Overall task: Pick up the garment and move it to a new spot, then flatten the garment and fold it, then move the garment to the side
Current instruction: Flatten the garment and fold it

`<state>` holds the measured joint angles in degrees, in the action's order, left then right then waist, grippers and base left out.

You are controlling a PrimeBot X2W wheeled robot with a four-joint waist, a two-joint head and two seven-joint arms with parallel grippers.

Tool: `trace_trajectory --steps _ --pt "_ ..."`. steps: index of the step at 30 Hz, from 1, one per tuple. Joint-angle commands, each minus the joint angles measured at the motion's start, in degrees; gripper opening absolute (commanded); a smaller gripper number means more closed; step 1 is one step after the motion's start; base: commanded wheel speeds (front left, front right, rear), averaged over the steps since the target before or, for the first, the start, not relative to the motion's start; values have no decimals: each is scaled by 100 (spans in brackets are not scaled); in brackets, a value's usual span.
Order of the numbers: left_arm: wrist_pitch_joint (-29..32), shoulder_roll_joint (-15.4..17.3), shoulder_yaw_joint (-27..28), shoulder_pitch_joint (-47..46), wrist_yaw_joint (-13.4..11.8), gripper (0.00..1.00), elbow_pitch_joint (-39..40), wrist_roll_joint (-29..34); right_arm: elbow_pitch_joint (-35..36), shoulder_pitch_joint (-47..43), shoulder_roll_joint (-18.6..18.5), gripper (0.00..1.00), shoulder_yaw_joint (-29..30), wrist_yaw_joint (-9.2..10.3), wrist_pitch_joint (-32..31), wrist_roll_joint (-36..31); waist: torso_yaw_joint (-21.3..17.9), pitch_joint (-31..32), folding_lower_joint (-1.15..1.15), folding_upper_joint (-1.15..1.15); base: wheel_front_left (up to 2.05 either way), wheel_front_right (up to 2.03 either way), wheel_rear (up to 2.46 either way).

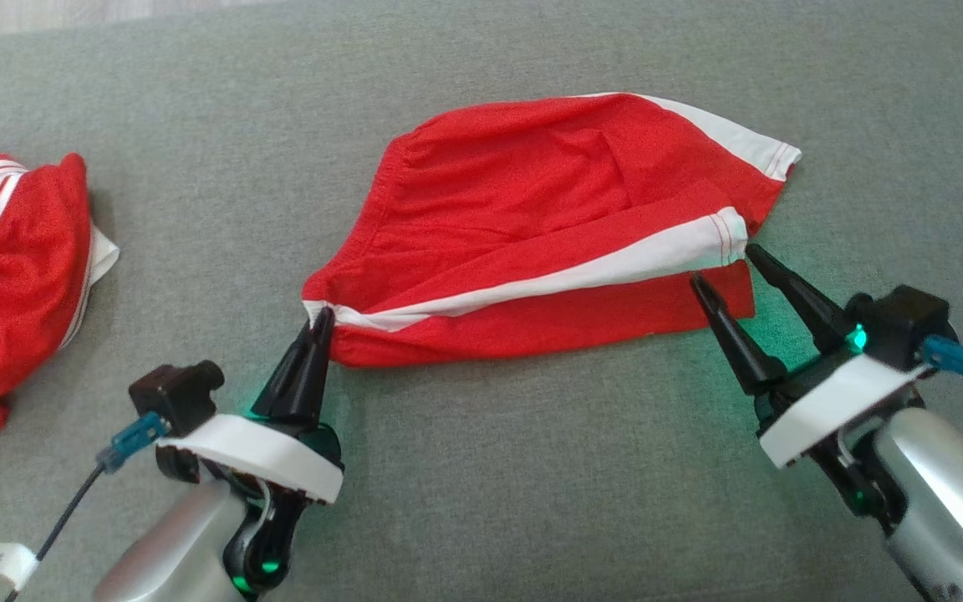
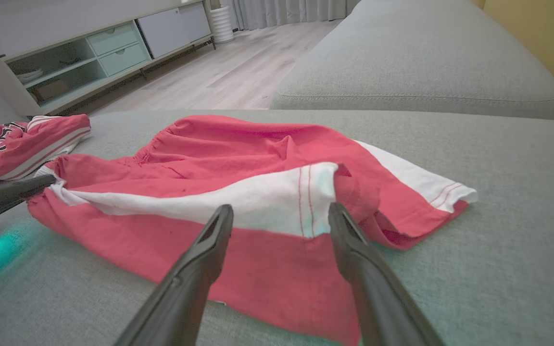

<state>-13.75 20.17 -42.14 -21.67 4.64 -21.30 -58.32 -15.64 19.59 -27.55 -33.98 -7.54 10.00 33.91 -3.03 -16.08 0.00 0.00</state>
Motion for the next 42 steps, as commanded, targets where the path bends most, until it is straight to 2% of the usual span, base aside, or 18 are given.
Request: trace_trajectory --steps 1,11,23,25,26,28,29,30,34,37,42 --pt "-68 83 199 -52 24 0 79 42 94 196 -94 100 -102 5 -41 70 39 22 0 0 0 0 0" --pt "-59 -41 88 -133 76 0 -22 79 -497 551 -171 100 -146 5 32 -95 268 109 0 0 0 0 0" --pt "-78 -79 115 -172 107 0 -75 79 -267 552 -115 100 -445 5 -26 230 248 103 0 0 0 0 0" --pt "-80 -77 126 -184 111 0 -79 73 -227 566 -135 75 -484 5 -34 277 241 99 0 0 0 0 0" --pt "-80 -73 135 -191 111 0 -80 69 -215 575 -145 56 -501 5 -44 301 238 94 0 0 0 0 0" --pt "-82 -71 147 -206 113 0 -82 66 -210 593 -178 35 -541 5 -75 328 241 86 0 0 0 0 0" --pt "-83 -70 152 -214 114 0 -82 66 -217 605 -197 13 -556 5 -88 332 242 82 0 0 0 0 0" --pt "-85 -69 162 -230 118 0 -81 62 -231 641 -229 0 -602 5 -117 327 241 73 0 0 0 0 0" --pt "-91 -72 173 -285 140 0 9 84 -155 695 -318 0 -658 5 -75 446 246 89 0 0 0 0 0" --pt "-10 -29 182 -398 159 0 283 58 13 716 -530 0 -340 5 101 557 250 139 0 0 0 0 0" --pt "641 204 483 -1160 -197 0 1317 -104 779 799 -1068 0 642 5 195 700 211 190 0 0 0 0 0"
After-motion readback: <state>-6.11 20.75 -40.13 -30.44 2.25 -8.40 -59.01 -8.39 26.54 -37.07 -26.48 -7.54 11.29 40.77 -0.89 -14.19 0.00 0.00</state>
